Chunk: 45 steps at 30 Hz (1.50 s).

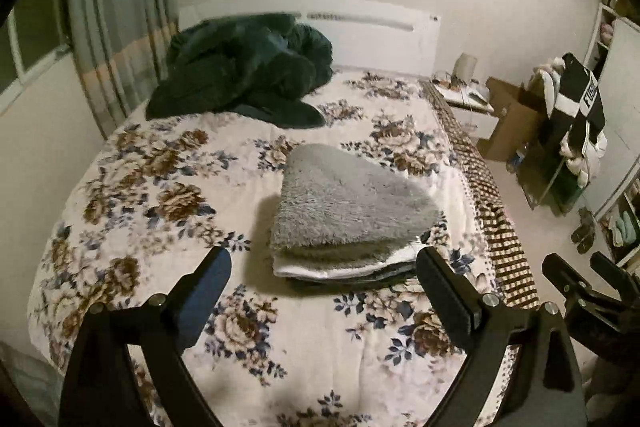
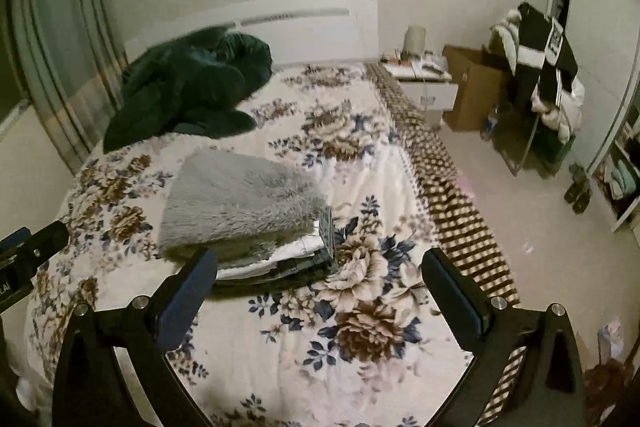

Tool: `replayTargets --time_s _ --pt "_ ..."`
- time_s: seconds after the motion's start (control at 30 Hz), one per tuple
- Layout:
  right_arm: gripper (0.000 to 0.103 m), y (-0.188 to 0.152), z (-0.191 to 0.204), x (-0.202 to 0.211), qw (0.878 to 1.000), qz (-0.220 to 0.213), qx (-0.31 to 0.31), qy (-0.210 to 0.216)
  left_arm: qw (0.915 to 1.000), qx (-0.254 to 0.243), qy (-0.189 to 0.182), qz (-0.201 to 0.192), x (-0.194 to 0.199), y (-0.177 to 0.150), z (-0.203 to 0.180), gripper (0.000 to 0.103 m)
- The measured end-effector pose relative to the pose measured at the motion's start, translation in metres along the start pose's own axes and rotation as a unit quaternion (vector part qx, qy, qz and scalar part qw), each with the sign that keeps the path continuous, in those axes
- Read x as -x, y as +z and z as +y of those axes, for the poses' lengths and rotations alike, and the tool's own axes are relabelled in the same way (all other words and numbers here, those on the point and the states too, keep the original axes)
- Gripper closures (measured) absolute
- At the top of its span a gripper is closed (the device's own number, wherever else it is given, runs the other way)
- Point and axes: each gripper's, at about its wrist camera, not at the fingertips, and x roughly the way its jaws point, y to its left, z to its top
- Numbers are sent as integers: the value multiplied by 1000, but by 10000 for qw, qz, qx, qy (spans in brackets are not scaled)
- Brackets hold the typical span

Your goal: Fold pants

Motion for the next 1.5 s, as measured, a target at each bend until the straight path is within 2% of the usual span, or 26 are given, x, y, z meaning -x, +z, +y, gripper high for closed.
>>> replayTargets --time_s 0.17,0.4,0.47,0.53,0.77,0.97,1.5 --pt "0 -15 -10 84 9993 -269 134 205 9997 55 91 -217 67 -21 -14 9" --pt "0 -39 -33 182 9977 -481 203 429 9979 104 307 -554 141 -42 -28 8" --pt "0 -47 -37 209 9971 -522 228 502 9974 97 349 -627 156 -47 -29 7" --pt "0 -53 -39 234 9965 -614 253 507 9970 76 388 -662 170 -53 -30 1" --pt "0 -63 -34 295 9947 -774 334 580 9957 106 428 -809 201 -68 -23 1" --pt "0 -71 -21 322 9941 -832 459 520 9946 154 476 -906 217 -75 -14 1" --pt "0 -78 -2 330 9938 -791 535 560 9943 63 521 -930 227 -89 -6 1"
